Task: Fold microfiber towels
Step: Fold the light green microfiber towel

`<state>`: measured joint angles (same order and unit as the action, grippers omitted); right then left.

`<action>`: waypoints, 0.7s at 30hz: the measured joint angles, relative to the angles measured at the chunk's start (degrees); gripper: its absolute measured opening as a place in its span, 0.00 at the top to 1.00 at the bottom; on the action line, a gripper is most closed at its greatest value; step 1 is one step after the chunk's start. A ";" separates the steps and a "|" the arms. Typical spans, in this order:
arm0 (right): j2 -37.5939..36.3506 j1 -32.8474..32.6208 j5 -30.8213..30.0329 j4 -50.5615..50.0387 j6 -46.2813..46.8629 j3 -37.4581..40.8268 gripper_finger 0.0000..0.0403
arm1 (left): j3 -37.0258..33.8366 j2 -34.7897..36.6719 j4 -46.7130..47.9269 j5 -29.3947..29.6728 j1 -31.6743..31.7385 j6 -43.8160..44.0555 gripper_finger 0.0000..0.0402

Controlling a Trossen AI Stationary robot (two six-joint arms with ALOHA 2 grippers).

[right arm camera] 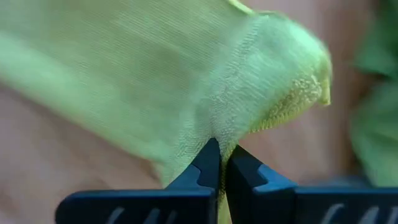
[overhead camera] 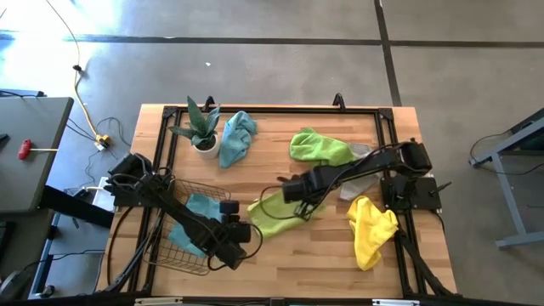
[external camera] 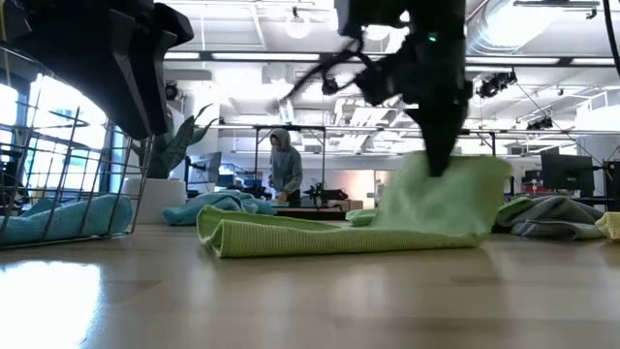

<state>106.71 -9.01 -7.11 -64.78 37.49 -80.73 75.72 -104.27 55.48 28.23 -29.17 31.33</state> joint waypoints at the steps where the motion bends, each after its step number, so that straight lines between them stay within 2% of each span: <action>1: -0.23 0.16 -1.16 -2.35 0.03 0.00 1.00 | 0.00 0.00 -0.02 0.02 -0.02 0.00 0.72; 8: -1.46 1.24 -6.26 -18.98 1.86 0.00 1.00 | 0.00 -0.02 -0.10 0.23 0.42 0.77 0.72; 11: -2.53 1.68 -6.82 -23.21 4.39 0.00 1.00 | 0.00 -0.04 -0.10 0.28 0.68 1.07 0.72; 15: -3.38 1.91 -3.19 -20.82 6.57 0.00 1.00 | 0.00 -0.04 -0.08 0.81 0.80 1.07 0.72; 21: -3.36 -0.28 4.20 -7.92 7.69 0.00 1.00 | 0.00 -0.07 -0.06 0.81 1.07 1.03 0.72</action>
<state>103.35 -9.29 -2.91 -72.70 45.17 -80.73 75.72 -104.33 55.42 29.04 -28.10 32.36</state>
